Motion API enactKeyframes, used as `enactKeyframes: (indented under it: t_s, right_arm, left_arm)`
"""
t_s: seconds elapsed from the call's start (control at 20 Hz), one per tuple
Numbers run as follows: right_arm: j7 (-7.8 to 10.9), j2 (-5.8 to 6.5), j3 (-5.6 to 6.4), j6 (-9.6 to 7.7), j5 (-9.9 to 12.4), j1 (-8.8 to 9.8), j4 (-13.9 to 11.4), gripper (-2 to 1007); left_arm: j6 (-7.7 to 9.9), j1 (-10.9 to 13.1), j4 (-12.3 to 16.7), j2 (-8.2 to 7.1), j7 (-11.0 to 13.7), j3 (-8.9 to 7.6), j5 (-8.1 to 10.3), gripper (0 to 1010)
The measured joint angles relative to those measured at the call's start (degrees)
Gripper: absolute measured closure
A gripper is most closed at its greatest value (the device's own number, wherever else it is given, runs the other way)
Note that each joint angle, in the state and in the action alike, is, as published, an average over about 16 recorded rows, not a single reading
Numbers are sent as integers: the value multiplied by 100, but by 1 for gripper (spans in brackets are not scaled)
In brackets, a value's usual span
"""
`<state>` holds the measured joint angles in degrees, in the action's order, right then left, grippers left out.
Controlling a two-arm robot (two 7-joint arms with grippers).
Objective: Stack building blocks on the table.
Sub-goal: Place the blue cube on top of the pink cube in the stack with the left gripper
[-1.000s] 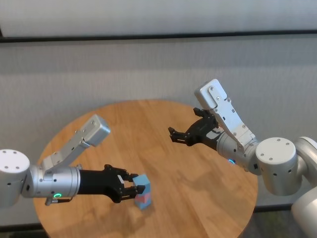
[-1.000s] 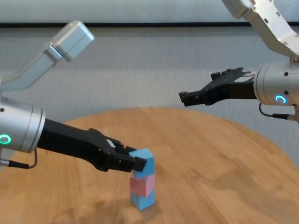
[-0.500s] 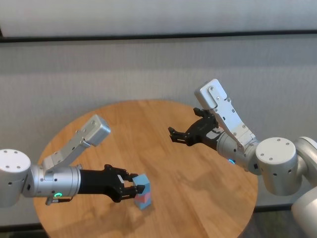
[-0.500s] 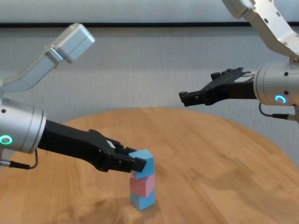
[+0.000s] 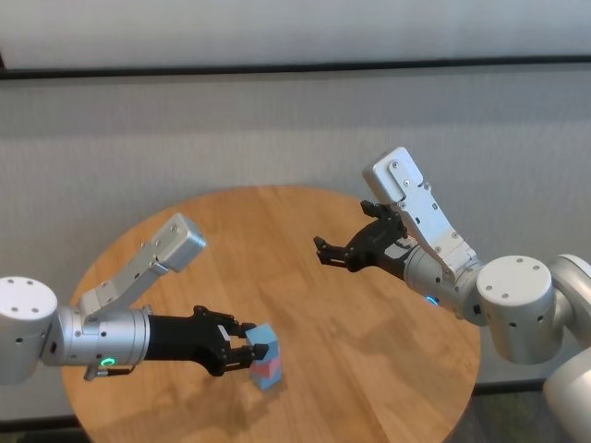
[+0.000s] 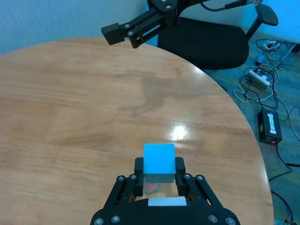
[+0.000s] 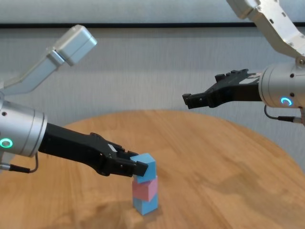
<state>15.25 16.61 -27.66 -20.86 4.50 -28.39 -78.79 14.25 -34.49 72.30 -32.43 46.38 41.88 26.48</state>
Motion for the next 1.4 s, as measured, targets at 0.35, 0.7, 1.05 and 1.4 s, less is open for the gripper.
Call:
enactKeyframes:
  t_s: [0.35, 0.7, 1.05, 1.4]
  right_arm:
    - [0, 0, 0, 0, 0, 0, 0, 0]
    - [0, 0, 0, 0, 0, 0, 0, 0]
    - [0, 0, 0, 0, 0, 0, 0, 0]
    - [0, 0, 0, 0, 0, 0, 0, 0]
  left_arm:
    - [1, -33, -63, 5, 27, 27, -1, 619]
    - [-24, -59, -126, 25, 53, 47, -1, 619]
    - [-71, -92, -200, 58, 73, 65, -16, 619]
    - [-122, -132, -266, 86, 90, 91, -68, 619]
